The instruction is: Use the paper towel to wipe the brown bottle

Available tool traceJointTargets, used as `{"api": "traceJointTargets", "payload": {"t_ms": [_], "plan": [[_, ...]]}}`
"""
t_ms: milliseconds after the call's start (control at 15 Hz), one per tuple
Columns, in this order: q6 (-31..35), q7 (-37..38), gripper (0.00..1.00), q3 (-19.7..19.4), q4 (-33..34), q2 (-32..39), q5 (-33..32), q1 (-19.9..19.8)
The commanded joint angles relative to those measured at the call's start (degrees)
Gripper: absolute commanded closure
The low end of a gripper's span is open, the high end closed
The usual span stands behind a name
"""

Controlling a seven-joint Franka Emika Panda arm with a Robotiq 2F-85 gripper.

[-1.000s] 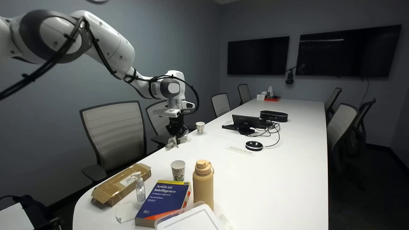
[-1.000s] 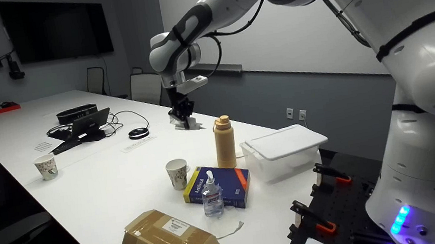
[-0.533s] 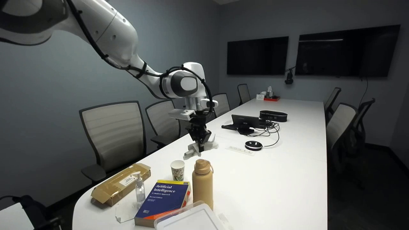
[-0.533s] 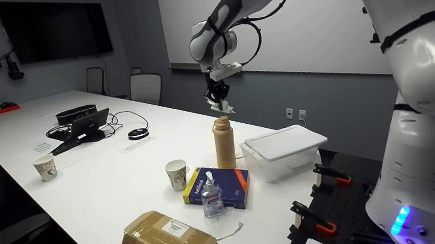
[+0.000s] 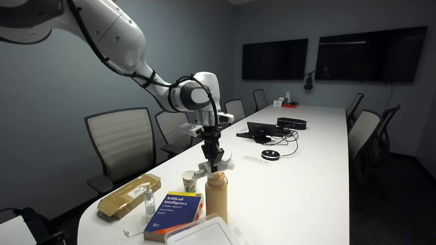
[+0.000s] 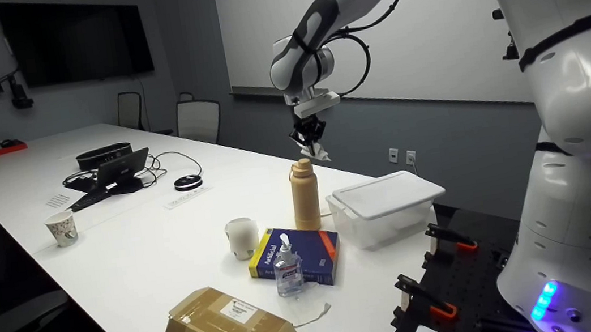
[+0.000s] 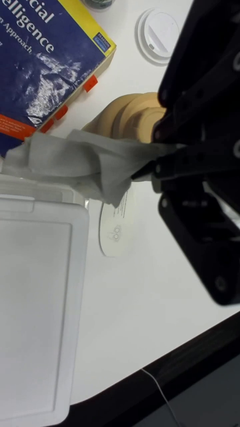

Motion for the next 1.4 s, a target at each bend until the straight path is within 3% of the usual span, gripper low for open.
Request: {"api": "traceJointTargets", "payload": {"t_ms": [0,733,1333], "plan": [[1.3,3.3,0.99,0.3,-3.7,-1.8,0.4,0.3],[2.2,2.1,0.99,4.3,-3.7,-1.9,5.4,0.6],[10.2,2.6,0.99,2.8,-2.2,1.2,4.0,0.7]]}}
